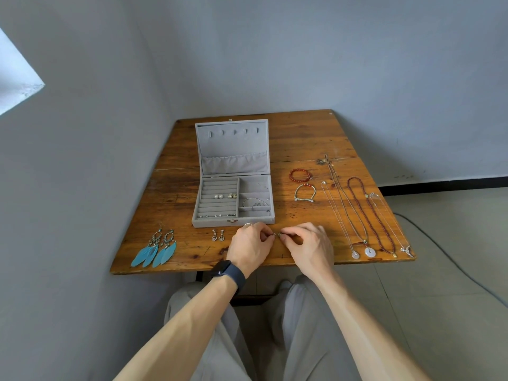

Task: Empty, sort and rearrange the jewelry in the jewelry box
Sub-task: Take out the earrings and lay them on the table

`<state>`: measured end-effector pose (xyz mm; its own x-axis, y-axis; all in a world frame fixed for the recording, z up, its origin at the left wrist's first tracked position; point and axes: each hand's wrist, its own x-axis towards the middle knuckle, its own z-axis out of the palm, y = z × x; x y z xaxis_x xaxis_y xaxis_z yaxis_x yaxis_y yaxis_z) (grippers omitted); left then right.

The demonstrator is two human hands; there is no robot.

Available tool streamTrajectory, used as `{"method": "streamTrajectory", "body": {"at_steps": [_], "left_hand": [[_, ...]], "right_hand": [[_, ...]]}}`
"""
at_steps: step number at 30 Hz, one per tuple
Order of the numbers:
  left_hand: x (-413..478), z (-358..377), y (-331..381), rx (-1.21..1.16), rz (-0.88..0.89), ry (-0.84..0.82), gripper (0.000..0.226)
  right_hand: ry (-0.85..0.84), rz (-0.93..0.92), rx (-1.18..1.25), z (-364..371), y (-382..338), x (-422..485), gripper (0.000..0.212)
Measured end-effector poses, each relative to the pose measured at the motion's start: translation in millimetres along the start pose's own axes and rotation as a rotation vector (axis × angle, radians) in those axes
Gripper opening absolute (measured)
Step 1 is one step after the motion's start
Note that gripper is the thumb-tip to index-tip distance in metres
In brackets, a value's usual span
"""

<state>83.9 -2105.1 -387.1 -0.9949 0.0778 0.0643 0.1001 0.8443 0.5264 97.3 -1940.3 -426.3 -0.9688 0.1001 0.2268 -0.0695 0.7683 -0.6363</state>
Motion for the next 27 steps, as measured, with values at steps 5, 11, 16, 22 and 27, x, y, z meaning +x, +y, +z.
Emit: {"method": "streamTrajectory", "body": {"at_steps": [5, 11, 16, 22, 27], "left_hand": [[-2.2, -1.7, -0.5, -0.024, -0.007, -0.033, 0.019], [-23.1, -16.1, -16.8, -0.075, 0.045, 0.038, 0.018], [-40.5, -38.2, -58.9, -0.106, 0.020, 0.275, 0.028], [-20.1, -54.8, -108.9, 0.153, -0.120, 0.222, 0.069], [-13.6, -44.5, -123.1, 0.227, -0.065, 0.187, 0.071]], "right_hand": [[-0.010, 0.005, 0.006, -1.9, -0.4, -1.0, 0.020], [-0.053, 0.005, 0.040, -7.3, -1.6, -1.7, 0.022], [-0.067, -0.002, 0.129, -14.1, -4.2, -8.9, 0.025], [-0.048, -0.201, 0.087, -10.3, -35.3, -15.5, 0.020], [-0.092, -0.348, -0.045, 3.7, -77.9, 19.1, 0.027]]}}
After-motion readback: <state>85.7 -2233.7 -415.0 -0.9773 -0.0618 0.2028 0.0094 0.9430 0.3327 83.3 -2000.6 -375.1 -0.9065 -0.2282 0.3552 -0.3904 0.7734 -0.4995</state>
